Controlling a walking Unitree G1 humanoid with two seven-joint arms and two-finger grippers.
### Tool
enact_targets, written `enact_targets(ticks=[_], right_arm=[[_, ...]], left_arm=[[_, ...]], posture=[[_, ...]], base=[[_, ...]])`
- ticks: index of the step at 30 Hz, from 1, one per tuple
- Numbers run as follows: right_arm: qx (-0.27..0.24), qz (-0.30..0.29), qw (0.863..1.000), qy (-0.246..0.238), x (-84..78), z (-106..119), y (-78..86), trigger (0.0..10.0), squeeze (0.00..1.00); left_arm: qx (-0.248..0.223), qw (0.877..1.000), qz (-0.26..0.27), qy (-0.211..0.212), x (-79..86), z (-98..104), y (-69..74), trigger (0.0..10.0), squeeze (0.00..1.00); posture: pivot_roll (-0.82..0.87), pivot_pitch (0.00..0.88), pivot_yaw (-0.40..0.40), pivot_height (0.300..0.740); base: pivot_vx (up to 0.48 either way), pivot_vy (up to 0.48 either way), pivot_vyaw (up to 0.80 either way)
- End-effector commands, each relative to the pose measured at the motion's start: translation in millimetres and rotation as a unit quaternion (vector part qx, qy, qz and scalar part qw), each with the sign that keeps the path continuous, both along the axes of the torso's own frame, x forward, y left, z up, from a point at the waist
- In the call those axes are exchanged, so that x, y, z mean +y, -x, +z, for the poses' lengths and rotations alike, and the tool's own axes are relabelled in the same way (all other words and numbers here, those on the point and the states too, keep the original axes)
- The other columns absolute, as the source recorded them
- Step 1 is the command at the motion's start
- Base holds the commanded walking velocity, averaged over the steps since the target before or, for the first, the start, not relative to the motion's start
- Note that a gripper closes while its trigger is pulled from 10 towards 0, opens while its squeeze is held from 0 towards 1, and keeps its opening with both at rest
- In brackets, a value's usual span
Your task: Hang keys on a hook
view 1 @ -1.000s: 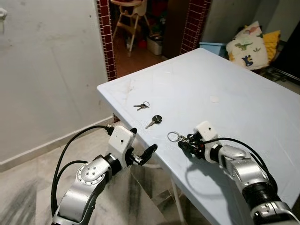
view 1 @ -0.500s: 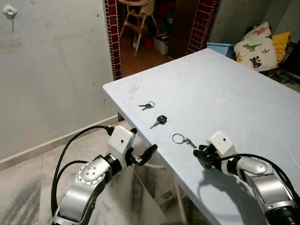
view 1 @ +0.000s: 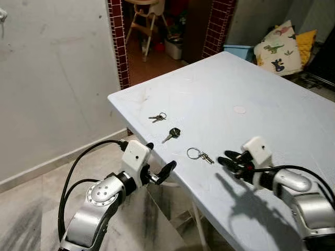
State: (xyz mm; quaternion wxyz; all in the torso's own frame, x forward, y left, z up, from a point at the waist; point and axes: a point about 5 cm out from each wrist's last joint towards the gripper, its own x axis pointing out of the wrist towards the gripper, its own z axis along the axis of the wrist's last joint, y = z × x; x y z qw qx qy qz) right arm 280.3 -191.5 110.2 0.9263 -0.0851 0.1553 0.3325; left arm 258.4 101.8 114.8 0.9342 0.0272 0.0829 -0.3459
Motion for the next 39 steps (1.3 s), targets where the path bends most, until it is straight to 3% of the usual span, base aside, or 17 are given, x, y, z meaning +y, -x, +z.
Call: enact_targets(ticks=[1, 15, 16, 17, 18, 25, 31, 33, 39], right_arm=[[-0.014, 0.013, 1.000, -0.007, 8.4, 4, -3.5, 10.0, 1.00], [-0.044, 0.025, 0.999, 0.004, 52.3, -6, -25.2, 10.0, 1.00], [-0.047, 0.025, 0.999, 0.002, 54.1, -5, -26.5, 10.0, 0.82], [-0.053, 0.026, 0.998, 0.003, 55.7, -5, -28.3, 10.0, 0.23], [-0.059, 0.024, 0.998, 0.009, 55.8, -4, -29.7, 10.0, 0.00], [-0.075, -0.036, 0.996, 0.016, 43.4, -6, -43.1, 10.0, 0.00], [-0.028, -0.070, 0.995, 0.060, 26.9, -27, -43.4, 10.0, 0.00], [-0.021, -0.072, 0.995, 0.060, 26.2, -30, -42.7, 10.0, 0.00], [-0.013, -0.069, 0.996, 0.057, 26.8, -36, -42.3, 10.0, 0.00]], left_arm=[[0.003, 1.000, -0.007, -0.003, -1.9, -1, -1.0, 10.0, 0.00], [0.000, 1.000, -0.007, -0.004, -2.2, 1, -1.6, 10.0, 0.00], [0.000, 1.000, -0.007, -0.004, -2.2, 1, -1.6, 10.0, 0.00], [0.000, 1.000, -0.007, -0.005, -2.3, 1, -1.6, 10.0, 0.00], [0.000, 1.000, -0.007, -0.005, -1.9, 1, -1.6, 10.0, 0.00], [-0.003, 1.000, -0.010, -0.002, -2.2, 3, -2.3, 10.0, 0.00], [0.017, 0.999, -0.050, -0.012, -9.0, -2, 2.5, 10.0, 0.00], [0.037, 0.997, -0.064, -0.025, -9.6, -9, 6.2, 10.0, 0.00], [0.039, 0.997, -0.068, -0.027, -8.6, -10, 6.9, 10.0, 0.00]], posture=[[0.13, 0.000, -0.024, 0.740], [0.14, 0.000, -0.025, 0.740], [0.14, 0.000, -0.025, 0.740], [0.14, 0.000, -0.025, 0.740], [0.15, 0.000, -0.027, 0.740], [0.16, 0.000, -0.026, 0.740], [0.15, 0.000, -0.022, 0.740], [0.15, 0.000, -0.022, 0.740], [0.15, 0.000, -0.019, 0.740]], base=[[0.000, 0.000, 0.00], [0.000, 0.000, 0.00], [0.000, 0.000, 0.00], [0.000, 0.000, 0.00], [0.000, 0.000, 0.00], [0.000, 0.000, 0.00], [0.000, 0.000, 0.00], [0.000, 0.000, 0.00], [0.000, 0.000, 0.00]])
